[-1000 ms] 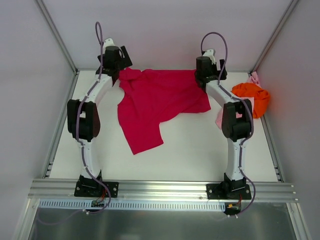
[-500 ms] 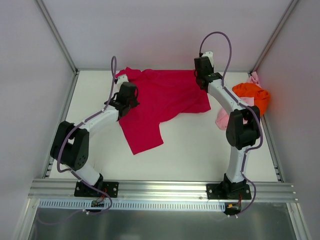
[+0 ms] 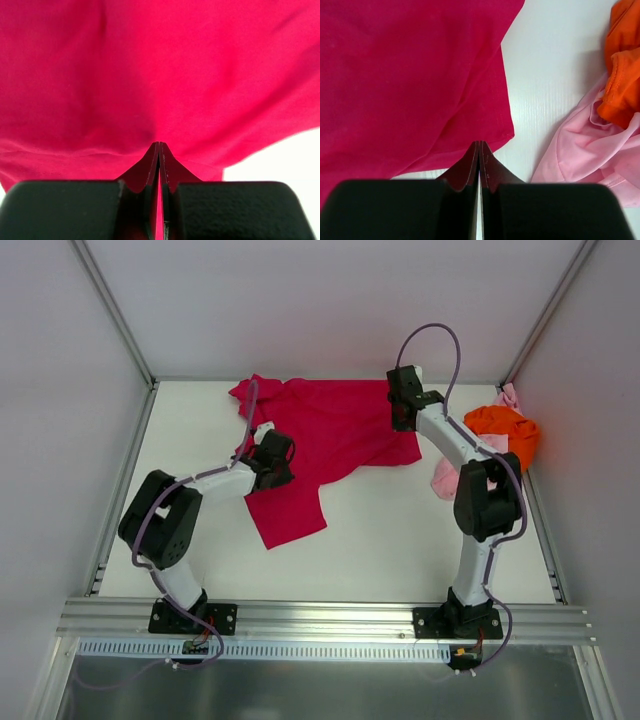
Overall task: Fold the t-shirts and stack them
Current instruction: Flatten out the tshirt
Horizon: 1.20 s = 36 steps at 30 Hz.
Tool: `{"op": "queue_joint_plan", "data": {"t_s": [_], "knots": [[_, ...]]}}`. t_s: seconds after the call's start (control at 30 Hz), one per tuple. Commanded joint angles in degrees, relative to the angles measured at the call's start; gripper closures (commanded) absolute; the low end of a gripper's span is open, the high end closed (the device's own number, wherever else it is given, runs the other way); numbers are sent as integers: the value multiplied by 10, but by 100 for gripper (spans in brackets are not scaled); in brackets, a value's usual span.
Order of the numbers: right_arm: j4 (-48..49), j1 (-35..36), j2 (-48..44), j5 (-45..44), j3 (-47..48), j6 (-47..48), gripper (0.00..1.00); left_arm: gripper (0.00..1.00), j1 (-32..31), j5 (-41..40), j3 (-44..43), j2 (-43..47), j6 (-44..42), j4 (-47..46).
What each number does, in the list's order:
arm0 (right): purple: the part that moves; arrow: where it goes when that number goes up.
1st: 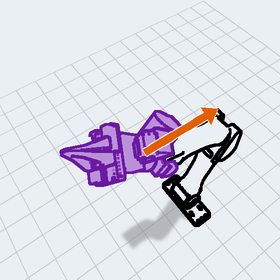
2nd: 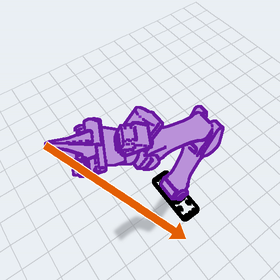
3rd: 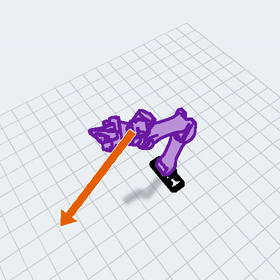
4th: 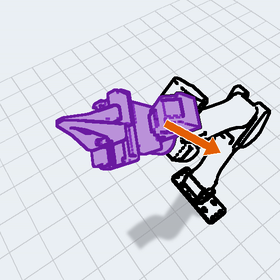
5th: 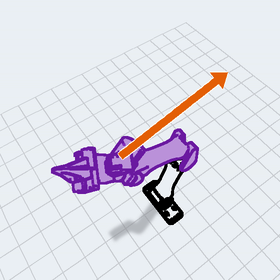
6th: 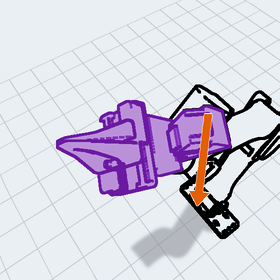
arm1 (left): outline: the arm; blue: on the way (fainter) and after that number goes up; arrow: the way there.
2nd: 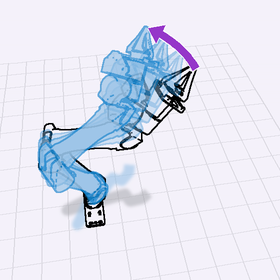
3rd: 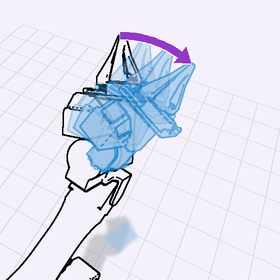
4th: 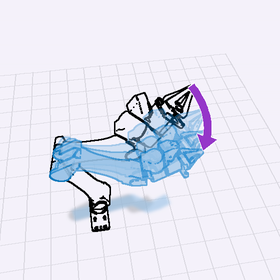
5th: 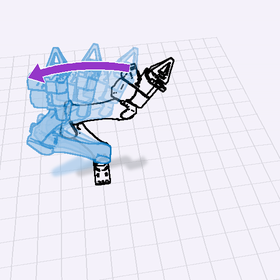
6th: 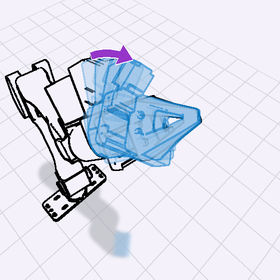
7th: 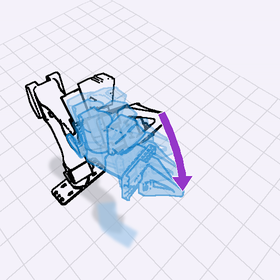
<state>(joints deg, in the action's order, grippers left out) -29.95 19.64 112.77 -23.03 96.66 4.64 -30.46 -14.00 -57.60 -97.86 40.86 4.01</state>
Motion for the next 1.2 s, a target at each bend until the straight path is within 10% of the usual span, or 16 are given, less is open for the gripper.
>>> {"op": "queue_joint_plan", "data": {"t_s": [0.0, 0.43, 1.13, 1.17], "knots": [[-3, 8, -69, 18, -11, -14, 99, 100, -14, 24, -19, -40, 38, 40], [18, 23, -223, 1, -98, -5, 97, 100, -45, -41, 97, -2, 177, 85], [-105, 23, -92, 76, -10, -16, 94, 100, -121, -262, 241, 336, 335, 229], [-97, 24, -89, 93, -21, -4, 94, 78, -121, -260, 239, 329, 291, 210]]}}
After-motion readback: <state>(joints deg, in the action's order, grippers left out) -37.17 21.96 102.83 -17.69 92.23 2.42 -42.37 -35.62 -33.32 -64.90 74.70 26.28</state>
